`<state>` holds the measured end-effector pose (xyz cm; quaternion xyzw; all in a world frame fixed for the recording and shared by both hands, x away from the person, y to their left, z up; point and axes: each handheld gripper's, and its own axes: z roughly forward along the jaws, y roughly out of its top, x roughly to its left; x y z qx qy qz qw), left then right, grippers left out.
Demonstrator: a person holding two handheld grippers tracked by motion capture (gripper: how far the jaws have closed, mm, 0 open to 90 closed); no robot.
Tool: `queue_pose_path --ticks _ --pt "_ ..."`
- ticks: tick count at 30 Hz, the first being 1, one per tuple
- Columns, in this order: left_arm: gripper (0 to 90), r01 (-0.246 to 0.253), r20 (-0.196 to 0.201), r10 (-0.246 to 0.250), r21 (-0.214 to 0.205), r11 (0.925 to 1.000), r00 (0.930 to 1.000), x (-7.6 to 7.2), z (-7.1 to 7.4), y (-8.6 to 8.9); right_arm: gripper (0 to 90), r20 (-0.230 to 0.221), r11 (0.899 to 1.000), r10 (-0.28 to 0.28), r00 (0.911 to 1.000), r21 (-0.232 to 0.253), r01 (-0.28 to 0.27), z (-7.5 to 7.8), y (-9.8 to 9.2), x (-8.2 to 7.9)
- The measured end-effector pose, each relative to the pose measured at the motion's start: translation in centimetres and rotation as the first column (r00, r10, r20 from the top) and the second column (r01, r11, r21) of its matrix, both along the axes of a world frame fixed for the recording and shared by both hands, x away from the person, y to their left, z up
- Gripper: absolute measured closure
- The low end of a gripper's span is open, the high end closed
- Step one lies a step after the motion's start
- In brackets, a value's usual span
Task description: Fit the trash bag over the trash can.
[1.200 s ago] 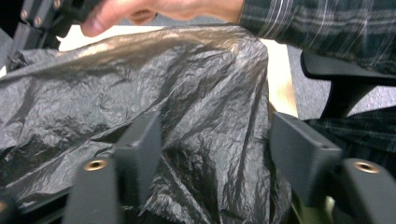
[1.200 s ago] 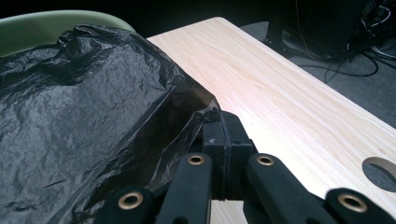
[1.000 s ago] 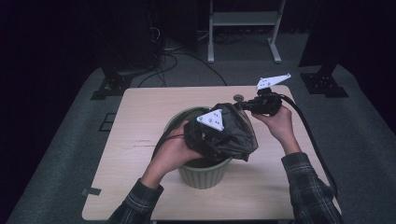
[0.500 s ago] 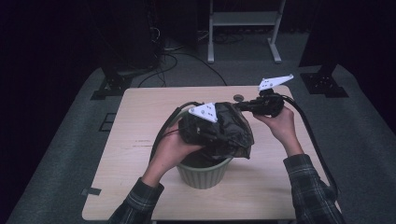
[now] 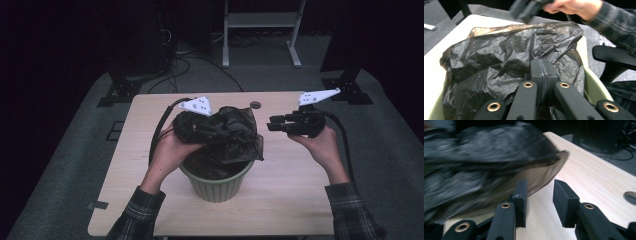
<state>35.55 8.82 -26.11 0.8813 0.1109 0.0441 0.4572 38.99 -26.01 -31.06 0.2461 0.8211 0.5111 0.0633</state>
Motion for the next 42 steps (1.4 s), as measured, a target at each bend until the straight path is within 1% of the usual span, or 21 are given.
queue_pose_path --ticks 4,5,8,10,14,16,19,22,24,27,28,30,32,37,39,42 --pt "90.0 -0.021 -0.007 0.02 -0.026 0.9994 0.9998 0.2 0.0 0.4 59.1 -0.005 0.999 0.047 0.9989 0.019 -0.047 -0.3 -0.1 -2.1" --pt "90.0 -0.024 -0.011 0.024 -0.033 0.9991 0.9996 0.2 0.0 0.5 58.2 -0.005 0.998 0.059 0.9982 0.022 -0.059 -0.4 0.1 -2.9" --pt "90.0 -0.034 -0.013 0.033 -0.042 0.9986 0.9994 0.2 0.0 0.6 56.7 0.002 0.994 0.103 0.9947 0.037 -0.103 -0.9 0.6 -4.8" --pt "90.0 -0.032 -0.015 0.031 -0.045 0.9985 0.9994 0.3 0.0 0.8 55.4 0.006 0.991 0.125 0.9922 0.05 -0.125 -1.2 1.0 -5.8" --pt "90.0 -0.033 -0.017 0.032 -0.048 0.9983 0.9994 0.3 0.0 0.8 53.3 0.006 0.986 0.154 0.9881 0.067 -0.154 -1.4 1.5 -7.2" --pt "90.0 -0.034 -0.019 0.033 -0.049 0.9982 0.9993 0.3 0.0 0.9 51.8 0.001 0.984 0.166 0.9862 0.07 -0.165 -1.6 1.7 -7.7" --pt "90.0 -0.036 -0.019 0.035 -0.056 0.9978 0.9992 0.4 0.0 1.0 51.4 0.003 0.978 0.191 0.9815 0.079 -0.191 -1.8 2.3 -8.1" --pt "90.0 -0.034 -0.019 0.032 -0.063 0.9975 0.9993 0.3 0.1 1.2 58.7 0.015 0.978 0.195 0.9806 0.073 -0.196 -1.8 2.9 -8.2" --pt "90.0 -0.034 -0.021 0.032 -0.064 0.9974 0.9993 0.3 0.1 1.3 72.3 0.033 0.979 0.196 0.98 0.056 -0.198 -1.9 3.2 -8.1" --pt "90.0 -0.039 -0.023 0.038 -0.068 0.9969 0.999 0.3 0.1 1.7 88.1 0.062 0.98 0.193 0.9793 0.03 -0.195 -1.9 3.3 -8.1" --pt "90.0 -0.042 -0.025 0.041 -0.069 0.9967 0.9989 0.4 0.2 2.0 89.3 0.072 0.981 0.189 0.9793 0.023 -0.191 -1.9 3.1 -8.1" --pt "90.0 -0.049 -0.027 0.047 -0.073 0.9961 0.9985 0.4 0.2 2.5 89.7 0.076 0.982 0.185 0.9798 0.027 -0.187 -1.8 2.9 -8.1" --pt "90.0 -0.059 -0.03 0.056 -0.078 0.9952 0.998 0.4 0.2 3.1 89.7 0.089 0.984 0.177 0.9802 0.016 -0.179 -1.6 2.6 -8.2" --pt "90.0 -0.088 -0.032 0.085 -0.087 0.9923 0.9959 0.3 0.2 5.0 89.7 0.093 0.989 0.148 0.9846 0.006 -0.149 -1.5 1.3 -8.0" --pt "90.0 -0.1 -0.034 0.097 -0.093 0.9906 0.9947 0.3 0.1 5.8 89.7 0.086 0.991 0.13 0.9877 0.01 -0.132 -1.6 0.6 -7.9" --pt "90.0 -0.125 -0.047 0.121 -0.109 0.9861 0.9915 0.3 -0.3 7.2 89.7 0.083 0.994 0.107 0.9908 0.013 -0.108 -1.7 -0.4 -7.7"
